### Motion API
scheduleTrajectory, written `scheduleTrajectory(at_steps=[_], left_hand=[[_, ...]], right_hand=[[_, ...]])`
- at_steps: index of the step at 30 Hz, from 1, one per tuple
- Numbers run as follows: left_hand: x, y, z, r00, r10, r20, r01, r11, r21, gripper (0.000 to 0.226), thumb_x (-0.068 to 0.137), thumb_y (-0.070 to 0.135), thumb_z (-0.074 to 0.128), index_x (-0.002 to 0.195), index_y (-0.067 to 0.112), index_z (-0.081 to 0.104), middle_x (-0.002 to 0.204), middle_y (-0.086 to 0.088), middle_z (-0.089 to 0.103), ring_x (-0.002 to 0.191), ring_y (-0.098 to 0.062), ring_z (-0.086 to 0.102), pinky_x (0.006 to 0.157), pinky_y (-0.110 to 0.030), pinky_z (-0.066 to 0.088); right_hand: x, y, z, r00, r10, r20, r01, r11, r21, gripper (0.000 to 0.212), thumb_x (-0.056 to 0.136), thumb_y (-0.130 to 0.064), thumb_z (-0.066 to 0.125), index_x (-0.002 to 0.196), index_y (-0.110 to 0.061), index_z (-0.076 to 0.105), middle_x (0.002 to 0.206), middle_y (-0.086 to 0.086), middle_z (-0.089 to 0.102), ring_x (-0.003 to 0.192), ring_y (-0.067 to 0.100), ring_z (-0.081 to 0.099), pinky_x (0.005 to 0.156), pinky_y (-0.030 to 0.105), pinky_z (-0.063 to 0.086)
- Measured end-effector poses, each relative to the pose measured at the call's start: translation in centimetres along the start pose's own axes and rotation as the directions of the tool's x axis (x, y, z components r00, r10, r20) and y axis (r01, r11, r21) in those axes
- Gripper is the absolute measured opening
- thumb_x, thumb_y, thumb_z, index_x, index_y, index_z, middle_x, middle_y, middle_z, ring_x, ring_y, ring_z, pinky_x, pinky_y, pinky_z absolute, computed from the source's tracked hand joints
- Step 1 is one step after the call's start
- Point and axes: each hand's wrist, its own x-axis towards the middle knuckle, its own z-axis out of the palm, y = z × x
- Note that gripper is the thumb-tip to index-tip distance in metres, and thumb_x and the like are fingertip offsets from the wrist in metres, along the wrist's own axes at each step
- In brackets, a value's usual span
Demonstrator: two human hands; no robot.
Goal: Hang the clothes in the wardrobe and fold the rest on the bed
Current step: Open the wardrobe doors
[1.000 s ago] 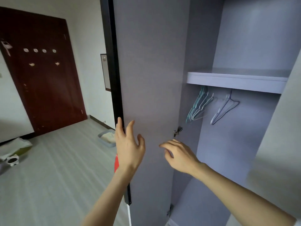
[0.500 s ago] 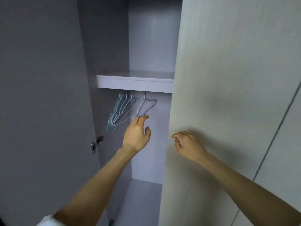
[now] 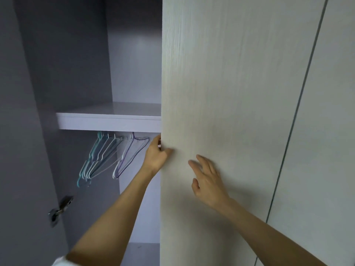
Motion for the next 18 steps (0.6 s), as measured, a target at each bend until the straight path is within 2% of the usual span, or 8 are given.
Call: scheduleTrajectory(at_steps=[3,7,9,12,15,18], left_hand=[[-2.2,0.7,-1.1,1.0,0.021,0.012,-0.02,0.998,-0.058,0.031,0.086,0.007,0.058,0.112,0.024,0.052,0.101,0.01,0.058,0.087,-0.006,0.056,0.066,-0.014,0.045],[-6.3,1.7,-3.3,0.984,0.106,0.141,-0.091,0.989,-0.113,0.033,0.085,-0.002,0.051,0.105,0.024,0.057,0.101,0.008,0.063,0.088,-0.003,0.059,0.069,-0.012,0.048],[-8.5,2.8,-4.3,0.958,0.188,0.218,-0.162,0.978,-0.131,0.038,0.083,-0.006,0.049,0.098,0.027,0.059,0.095,0.007,0.066,0.083,-0.002,0.061,0.071,-0.014,0.05],[-11.7,4.7,-4.4,0.895,0.302,0.33,-0.269,0.953,-0.141,0.041,0.082,-0.007,0.049,0.093,0.031,0.059,0.088,0.011,0.067,0.078,-0.009,0.062,0.067,-0.015,0.049],[-14.5,6.3,-3.5,0.837,0.382,0.391,-0.341,0.924,-0.174,0.046,0.083,-0.009,0.048,0.093,0.035,0.057,0.089,0.012,0.066,0.08,-0.01,0.063,0.067,-0.011,0.045],[-16.7,7.1,-2.2,0.793,0.457,0.402,-0.392,0.889,-0.237,0.052,0.084,-0.01,0.048,0.098,0.039,0.057,0.09,0.017,0.065,0.079,-0.003,0.063,0.07,-0.006,0.043]], right_hand=[[-1.8,-1.5,0.0,1.0,0.012,-0.029,-0.009,0.996,0.083,0.055,0.091,-0.013,0.046,0.144,-0.014,0.034,0.155,0.007,0.017,0.144,0.02,0.014,0.113,0.03,0.02],[-5.9,-4.2,-0.6,0.97,0.13,-0.204,-0.067,0.955,0.287,0.045,0.091,-0.004,0.049,0.136,-0.007,0.047,0.148,0.008,0.035,0.138,0.021,0.033,0.109,0.022,0.025],[-8.2,-5.6,-1.3,0.946,0.204,-0.251,-0.108,0.931,0.348,0.043,0.091,-0.004,0.049,0.134,-0.008,0.049,0.146,0.006,0.038,0.136,0.018,0.035,0.109,0.021,0.026],[-11.7,-6.9,-2.7,0.916,0.295,-0.27,-0.158,0.887,0.434,0.042,0.092,-0.011,0.042,0.133,-0.007,0.051,0.142,0.006,0.044,0.133,0.018,0.039,0.111,0.028,0.031],[-15.6,-7.4,-4.5,0.886,0.367,-0.284,-0.21,0.863,0.46,0.041,0.093,-0.015,0.038,0.132,-0.013,0.052,0.135,-0.003,0.05,0.121,0.01,0.05,0.097,0.026,0.044],[-19.0,-7.3,-6.5,0.851,0.438,-0.291,-0.281,0.846,0.453,0.037,0.094,-0.017,0.039,0.129,-0.02,0.052,0.124,-0.012,0.053,0.103,0.003,0.057,0.08,0.02,0.049]])
